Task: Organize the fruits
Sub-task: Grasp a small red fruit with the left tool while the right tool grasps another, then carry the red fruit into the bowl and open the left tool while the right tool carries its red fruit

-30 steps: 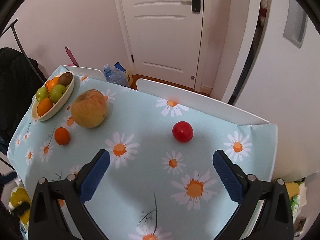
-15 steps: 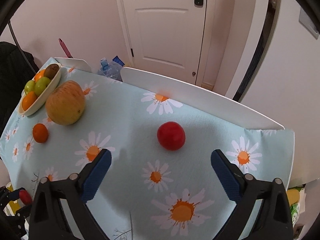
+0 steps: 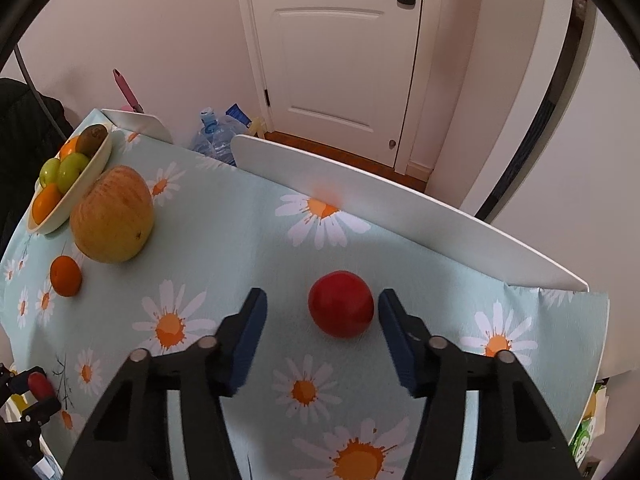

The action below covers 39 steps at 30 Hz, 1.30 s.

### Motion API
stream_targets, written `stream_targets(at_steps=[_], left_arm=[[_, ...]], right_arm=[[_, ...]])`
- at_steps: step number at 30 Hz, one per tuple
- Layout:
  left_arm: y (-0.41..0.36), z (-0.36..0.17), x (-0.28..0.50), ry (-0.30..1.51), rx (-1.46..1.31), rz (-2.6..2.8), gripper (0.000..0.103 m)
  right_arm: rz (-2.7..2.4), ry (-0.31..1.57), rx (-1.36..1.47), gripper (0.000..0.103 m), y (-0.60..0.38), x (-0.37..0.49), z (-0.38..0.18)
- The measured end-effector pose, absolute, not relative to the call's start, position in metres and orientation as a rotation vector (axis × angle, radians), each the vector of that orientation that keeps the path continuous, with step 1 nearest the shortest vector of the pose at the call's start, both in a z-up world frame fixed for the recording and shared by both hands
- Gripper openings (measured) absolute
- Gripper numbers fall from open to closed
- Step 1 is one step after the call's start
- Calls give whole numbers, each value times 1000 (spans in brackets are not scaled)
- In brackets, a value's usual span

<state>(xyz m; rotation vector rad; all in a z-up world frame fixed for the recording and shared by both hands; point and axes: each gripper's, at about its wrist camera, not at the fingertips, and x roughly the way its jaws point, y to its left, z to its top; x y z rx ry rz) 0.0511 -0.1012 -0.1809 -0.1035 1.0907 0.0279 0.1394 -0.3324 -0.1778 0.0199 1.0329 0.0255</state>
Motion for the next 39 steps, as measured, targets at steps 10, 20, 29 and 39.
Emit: stream_targets(at_steps=[10,20,29,39], left_arm=[[-91,-167,61,1058,-116,27,40],[-73,-125,69,970,-89,34,40],[-39,-80,79,875,-64,22,40],[19,-48,92,821,-11,-22,40]], right_arm=[[21,1023,16,30,-330,138,-167],[46,981,57,30,-314,126,-131],[66,932,65,29,-266,115,-83],[69,895,103,29,-201,121,-44]])
